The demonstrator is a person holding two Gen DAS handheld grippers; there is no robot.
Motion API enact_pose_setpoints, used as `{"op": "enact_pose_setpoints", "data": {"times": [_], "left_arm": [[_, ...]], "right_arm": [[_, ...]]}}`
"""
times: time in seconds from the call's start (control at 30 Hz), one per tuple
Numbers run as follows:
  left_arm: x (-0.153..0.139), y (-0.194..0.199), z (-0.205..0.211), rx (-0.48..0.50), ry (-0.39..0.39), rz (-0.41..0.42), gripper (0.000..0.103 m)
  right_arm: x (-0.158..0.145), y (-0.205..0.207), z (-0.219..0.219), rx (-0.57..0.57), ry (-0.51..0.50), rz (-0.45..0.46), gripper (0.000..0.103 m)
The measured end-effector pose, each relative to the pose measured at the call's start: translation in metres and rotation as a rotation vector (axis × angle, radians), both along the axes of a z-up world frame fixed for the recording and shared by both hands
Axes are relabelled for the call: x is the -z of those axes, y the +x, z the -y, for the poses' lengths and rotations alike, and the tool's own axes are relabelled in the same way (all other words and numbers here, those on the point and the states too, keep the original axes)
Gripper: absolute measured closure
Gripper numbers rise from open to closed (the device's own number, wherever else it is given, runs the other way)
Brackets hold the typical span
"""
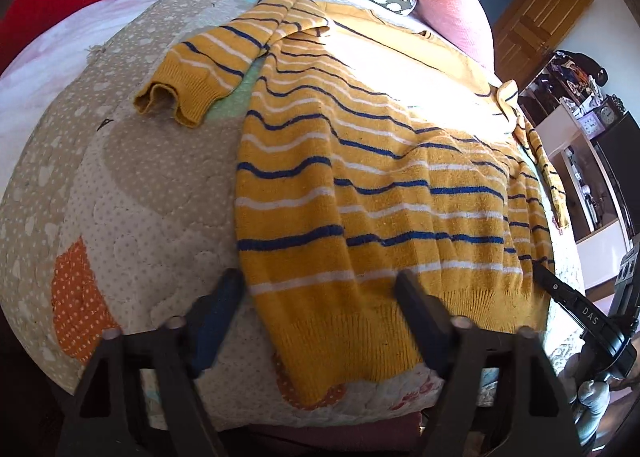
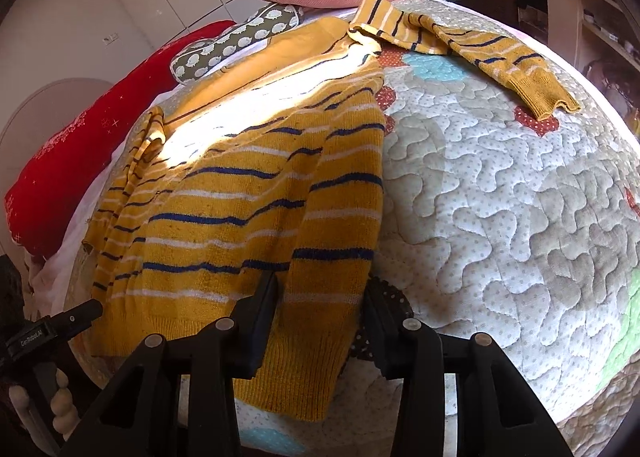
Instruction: Fold small clothes
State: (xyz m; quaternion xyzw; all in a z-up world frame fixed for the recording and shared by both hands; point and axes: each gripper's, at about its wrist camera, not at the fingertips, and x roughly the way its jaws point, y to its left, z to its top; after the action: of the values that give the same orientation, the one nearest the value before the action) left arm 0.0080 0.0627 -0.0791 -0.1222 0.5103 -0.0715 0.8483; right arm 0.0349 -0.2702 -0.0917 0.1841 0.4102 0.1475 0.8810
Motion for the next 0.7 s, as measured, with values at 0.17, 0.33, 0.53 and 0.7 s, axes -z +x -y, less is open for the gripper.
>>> {"op": "enact_pose_setpoints", "data": {"times": [0.17,0.33,0.53,0.7], "left_arm": [[-0.012,-0.003,0.013,0.016,0.027,0.001,0.09],[-0.025,-0.015,0.008,0.001,0.025,0.02,0.09],[-0.017,-0.022,0.004,-0.011,0.024,-0.004,0.09],[-0.035,-0.037,-0.014,-0.042,-0.007,0.055,0.089]], "right_arm": [[-0.011,-0.006,0.014,-0.006,0.088,0.01,0.091],[-0.02,-0.022,0.035,0.036,0.089,0.021,0.091],[-0.004,-0.032,0.04,0.038,0.057,-0.027,0.091],[-0.011,-0.043,0.051,0.08,0.057,-0.027,0.091]]}}
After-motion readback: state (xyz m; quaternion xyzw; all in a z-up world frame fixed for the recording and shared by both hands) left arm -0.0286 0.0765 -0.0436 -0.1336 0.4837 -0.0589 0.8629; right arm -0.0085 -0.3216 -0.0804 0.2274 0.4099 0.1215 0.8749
